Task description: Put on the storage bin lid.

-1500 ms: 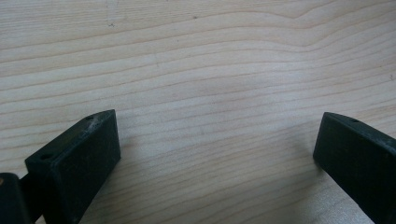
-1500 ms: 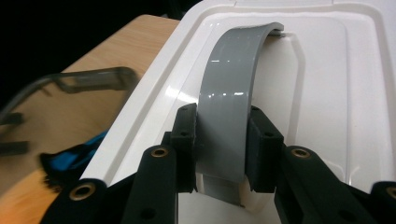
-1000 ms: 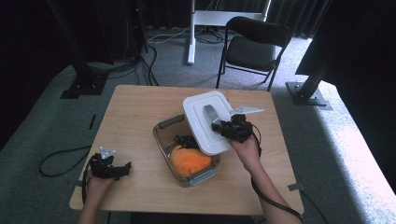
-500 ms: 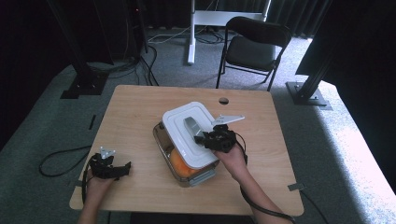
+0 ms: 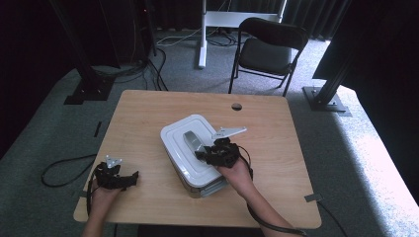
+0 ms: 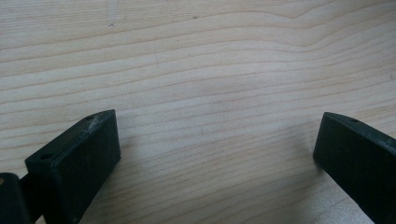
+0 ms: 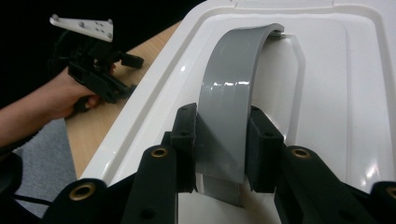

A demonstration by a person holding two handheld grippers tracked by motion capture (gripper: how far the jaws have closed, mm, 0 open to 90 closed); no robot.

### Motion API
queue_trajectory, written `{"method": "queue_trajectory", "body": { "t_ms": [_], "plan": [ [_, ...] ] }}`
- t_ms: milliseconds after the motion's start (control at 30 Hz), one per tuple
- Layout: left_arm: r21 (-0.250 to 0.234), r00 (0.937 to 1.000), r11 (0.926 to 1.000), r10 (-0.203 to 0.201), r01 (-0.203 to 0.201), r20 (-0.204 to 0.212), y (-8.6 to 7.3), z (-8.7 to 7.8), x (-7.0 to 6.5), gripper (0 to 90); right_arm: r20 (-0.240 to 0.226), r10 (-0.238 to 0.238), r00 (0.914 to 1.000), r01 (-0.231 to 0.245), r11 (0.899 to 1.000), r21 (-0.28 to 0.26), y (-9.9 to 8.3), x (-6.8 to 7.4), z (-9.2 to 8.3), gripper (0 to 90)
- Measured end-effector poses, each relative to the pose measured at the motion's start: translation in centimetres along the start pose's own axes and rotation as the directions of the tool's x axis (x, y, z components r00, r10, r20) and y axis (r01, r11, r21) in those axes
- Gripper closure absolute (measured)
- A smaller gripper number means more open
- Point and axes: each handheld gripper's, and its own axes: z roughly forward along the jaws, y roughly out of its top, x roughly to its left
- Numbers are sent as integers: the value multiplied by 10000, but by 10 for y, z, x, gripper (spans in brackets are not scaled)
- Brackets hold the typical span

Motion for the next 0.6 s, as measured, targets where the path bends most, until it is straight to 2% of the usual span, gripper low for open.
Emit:
{"method": "queue_trajectory", "body": {
  "t_ms": [600],
  "plan": [
    [7,10000,10000,3,-3,4,0,0,0,11,239,-34,9997,31,9999,142,-4,12,0,683]
  ]
}}
